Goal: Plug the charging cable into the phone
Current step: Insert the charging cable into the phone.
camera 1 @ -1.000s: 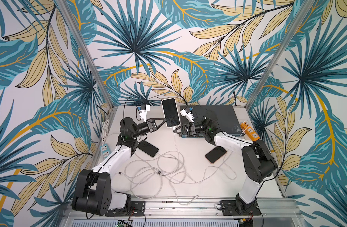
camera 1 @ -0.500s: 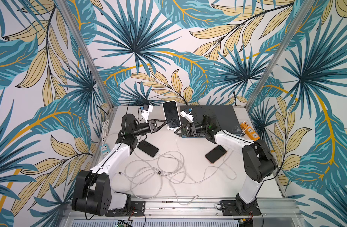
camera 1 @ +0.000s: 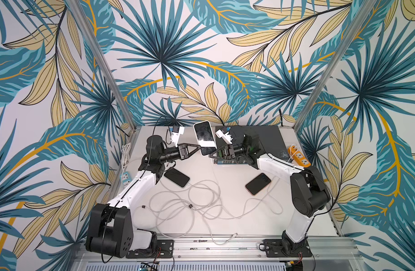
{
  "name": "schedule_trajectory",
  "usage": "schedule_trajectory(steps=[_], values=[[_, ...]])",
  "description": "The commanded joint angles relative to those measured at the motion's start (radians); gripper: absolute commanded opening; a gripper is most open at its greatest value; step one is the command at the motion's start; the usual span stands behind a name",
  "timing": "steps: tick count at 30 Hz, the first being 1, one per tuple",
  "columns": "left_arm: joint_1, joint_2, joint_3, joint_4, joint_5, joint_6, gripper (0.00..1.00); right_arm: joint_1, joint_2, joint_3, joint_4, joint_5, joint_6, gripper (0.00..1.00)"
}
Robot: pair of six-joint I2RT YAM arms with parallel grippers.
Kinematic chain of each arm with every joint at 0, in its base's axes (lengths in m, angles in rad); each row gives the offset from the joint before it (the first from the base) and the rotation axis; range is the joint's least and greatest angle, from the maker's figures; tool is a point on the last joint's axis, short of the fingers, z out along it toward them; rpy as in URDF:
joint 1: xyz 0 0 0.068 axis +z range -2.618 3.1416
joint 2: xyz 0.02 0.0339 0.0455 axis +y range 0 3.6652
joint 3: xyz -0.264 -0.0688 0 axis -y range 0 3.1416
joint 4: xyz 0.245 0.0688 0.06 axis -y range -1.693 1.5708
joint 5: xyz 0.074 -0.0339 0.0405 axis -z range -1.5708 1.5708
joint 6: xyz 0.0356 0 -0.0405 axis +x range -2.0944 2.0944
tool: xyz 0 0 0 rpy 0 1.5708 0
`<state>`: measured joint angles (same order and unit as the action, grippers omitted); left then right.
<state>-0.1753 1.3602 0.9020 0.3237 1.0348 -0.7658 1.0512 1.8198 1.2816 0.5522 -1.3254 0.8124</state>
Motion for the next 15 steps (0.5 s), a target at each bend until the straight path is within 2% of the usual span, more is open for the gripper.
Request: schedule_trajectory(steps=[1,3,5,10,15], values=[[-0.009,0.005,-0.001,-0.042,0.011,0.027,0.0,-0.006,-0.035,0.011,-0.023,0.032,-0.073,0.65],[-0.003,0.011,-0.002,-0.04,-0.024,0.011,0.0,-0.011,-0.056,-0.016,-0.082,0.048,-0.132,0.75],[0.012,0.018,-0.009,-0.029,-0.061,-0.015,0.0,-0.025,-0.077,-0.06,-0.098,0.064,-0.16,0.79],[0.051,0.071,0.0,-0.091,-0.194,-0.044,0.0,-0.088,-0.116,-0.202,-0.166,0.129,-0.222,0.8],[0.069,0.229,0.087,-0.193,-0.25,-0.038,0.0,-0.148,-0.139,-0.299,-0.204,0.222,-0.237,0.8]])
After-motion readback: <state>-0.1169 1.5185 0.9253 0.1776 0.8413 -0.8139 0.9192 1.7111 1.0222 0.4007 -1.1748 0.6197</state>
